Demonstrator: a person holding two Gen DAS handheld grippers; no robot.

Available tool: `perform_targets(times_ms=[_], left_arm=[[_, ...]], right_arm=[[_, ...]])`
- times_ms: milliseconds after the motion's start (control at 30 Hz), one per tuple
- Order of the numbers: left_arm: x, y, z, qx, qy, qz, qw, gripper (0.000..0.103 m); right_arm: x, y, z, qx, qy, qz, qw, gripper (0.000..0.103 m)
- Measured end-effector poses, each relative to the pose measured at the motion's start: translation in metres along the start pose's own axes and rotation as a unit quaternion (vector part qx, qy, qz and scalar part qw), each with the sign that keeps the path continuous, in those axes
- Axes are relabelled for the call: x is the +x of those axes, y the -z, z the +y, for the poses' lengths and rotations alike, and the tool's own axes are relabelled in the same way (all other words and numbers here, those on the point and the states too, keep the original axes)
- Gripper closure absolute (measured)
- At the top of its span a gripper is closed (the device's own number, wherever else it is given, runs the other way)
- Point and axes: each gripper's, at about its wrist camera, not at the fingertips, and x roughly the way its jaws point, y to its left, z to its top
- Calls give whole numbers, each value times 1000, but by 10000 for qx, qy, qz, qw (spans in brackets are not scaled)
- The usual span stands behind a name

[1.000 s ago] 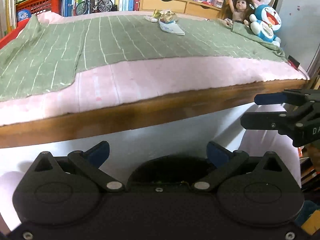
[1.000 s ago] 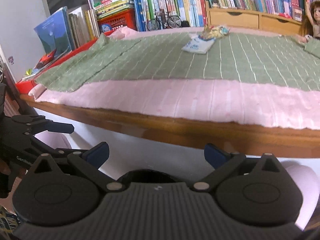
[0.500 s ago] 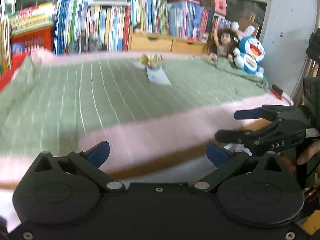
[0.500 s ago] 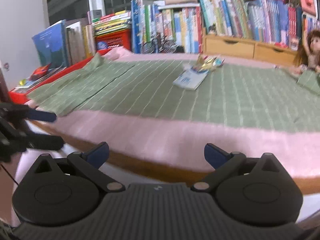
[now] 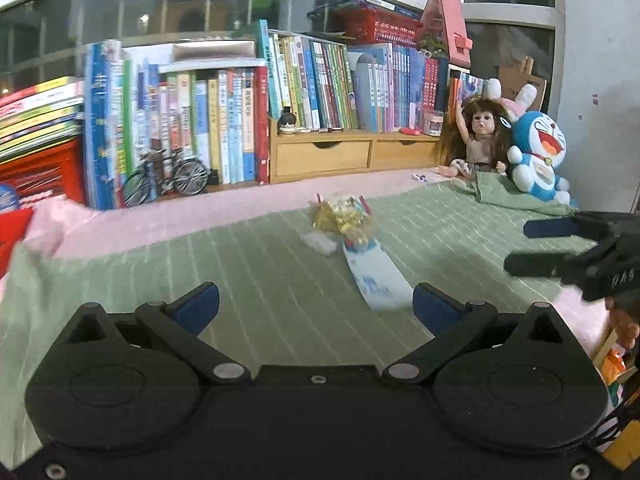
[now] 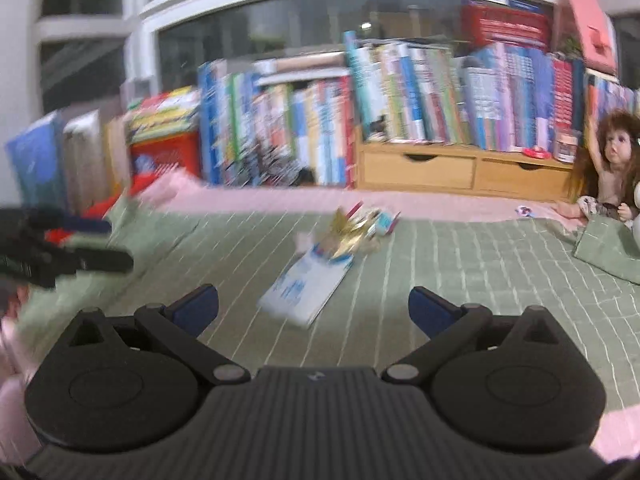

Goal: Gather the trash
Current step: 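Raise both tools back over the remaining trash on the cloth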

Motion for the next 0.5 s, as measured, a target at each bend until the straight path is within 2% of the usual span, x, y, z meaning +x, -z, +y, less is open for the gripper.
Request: perform_targets(times_ms=[67, 167, 200, 267, 400, 500], left_arm=[[30, -12, 15, 0, 50, -50, 10000, 0], [84, -27, 36, -121, 7, 258, 9996, 0], [101, -31, 41, -110, -43, 334, 9994, 1], [130, -35, 44, 61, -76, 520, 9986, 7], [174, -39, 43, 322, 105, 702, 9970, 8], [197, -41, 46, 353, 453, 896, 9943, 10]], right_arm=[[18, -11, -10, 19, 88, -35, 10000, 0], [49, -25, -16, -179, 288, 1, 9994, 0], [64, -28, -17, -280, 334, 74, 9990, 3], [92, -30, -18, -348, 390, 290, 9982, 6], [148, -24, -22, -192, 298, 783, 9963, 11], [173, -19, -24, -45, 187, 907, 9957, 12]])
